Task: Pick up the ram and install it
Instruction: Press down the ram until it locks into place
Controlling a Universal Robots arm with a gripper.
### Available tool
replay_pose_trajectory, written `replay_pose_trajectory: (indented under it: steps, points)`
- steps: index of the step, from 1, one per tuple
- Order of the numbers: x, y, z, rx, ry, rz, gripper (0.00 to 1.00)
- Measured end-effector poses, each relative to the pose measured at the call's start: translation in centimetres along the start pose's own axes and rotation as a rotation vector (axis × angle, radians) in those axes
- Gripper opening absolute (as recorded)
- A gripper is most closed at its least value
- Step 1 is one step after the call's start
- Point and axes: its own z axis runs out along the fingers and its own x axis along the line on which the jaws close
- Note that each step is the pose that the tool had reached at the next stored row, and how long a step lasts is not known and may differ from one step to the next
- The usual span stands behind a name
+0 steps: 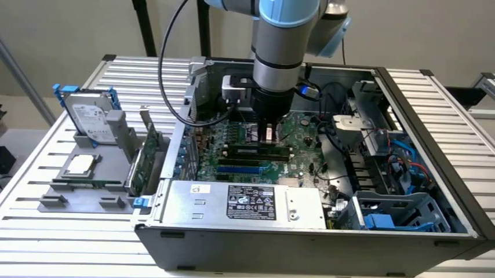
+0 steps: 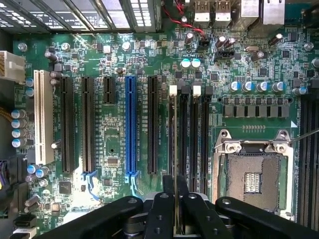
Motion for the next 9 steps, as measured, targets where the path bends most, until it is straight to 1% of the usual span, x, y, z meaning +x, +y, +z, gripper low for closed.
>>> replay_pose_trajectory:
  steps: [6,7,9]
  points:
    - [0.00,0.00,0.29,-0.0001,0.0003,0.000,0.00]
    - [0.00,0.00,0.29,-0.0003,0.0002,0.000,1.00]
    - [0.00,0.00,0.26,-0.0002,0.0001,0.000,1.00]
